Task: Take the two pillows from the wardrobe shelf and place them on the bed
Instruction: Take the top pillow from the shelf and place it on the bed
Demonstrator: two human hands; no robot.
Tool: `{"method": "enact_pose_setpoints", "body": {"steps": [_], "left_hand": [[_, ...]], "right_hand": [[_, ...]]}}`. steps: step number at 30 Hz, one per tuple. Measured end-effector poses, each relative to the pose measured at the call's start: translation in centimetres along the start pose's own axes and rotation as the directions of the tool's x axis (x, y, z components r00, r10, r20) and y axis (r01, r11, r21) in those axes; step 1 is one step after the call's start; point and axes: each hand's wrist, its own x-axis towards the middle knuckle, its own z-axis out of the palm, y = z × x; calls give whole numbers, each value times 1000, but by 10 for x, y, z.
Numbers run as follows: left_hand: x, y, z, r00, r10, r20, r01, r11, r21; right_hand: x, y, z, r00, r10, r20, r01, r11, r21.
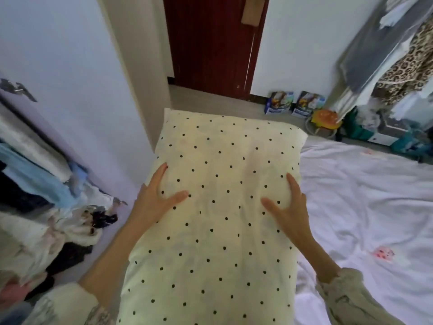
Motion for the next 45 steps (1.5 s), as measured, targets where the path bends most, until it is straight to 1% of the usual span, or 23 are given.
{"method": "enact_pose_setpoints", "body": {"steps": [3, 6, 9, 13, 16, 18, 21, 26, 31, 35, 40, 45], "left_hand": [[40, 51, 24, 993, 112, 24, -112, 994, 8], [77, 91, 38, 975, 221, 36, -218, 974, -68], [115, 119, 50, 960, 277, 31, -272, 955, -122], [176, 146, 66, 936, 351, -16, -347, 917, -198], [237, 165, 76, 930, 367, -11, -360, 907, -220], [282, 179, 84, 924, 383, 17, -369, 901, -228], [350, 202, 94, 914, 398, 75, -372, 899, -233], [449, 246, 114, 900, 418, 125, -387, 897, -213], [532, 292, 146, 864, 471, 181, -429, 874, -226], [592, 327, 178, 850, 487, 201, -435, 864, -254], [673, 377, 224, 839, 507, 199, -465, 857, -222], [744, 444, 269, 851, 476, 221, -455, 879, -141]], "right_hand": [[39, 2, -33, 994, -2, -105, 4, 1000, 19], [77, -6, -59, 985, -22, -170, 29, 999, 39], [118, -19, -76, 976, -57, -209, 68, 997, 46], [177, -35, -81, 961, -89, -262, 95, 995, 11], [229, -43, -77, 951, -114, -288, 115, 993, -13], [266, -48, -72, 938, -117, -326, 112, 993, -35], [318, -59, -61, 915, -69, -397, 56, 997, -43], [395, -72, -56, 887, -27, -461, -6, 997, -71], [473, -71, -69, 867, -7, -499, -25, 998, -58], [540, -66, -82, 856, 30, -517, -61, 997, -43], [643, -52, -104, 844, 11, -536, -27, 999, -23], [736, -43, -138, 826, 13, -564, -22, 1000, -9]]}}
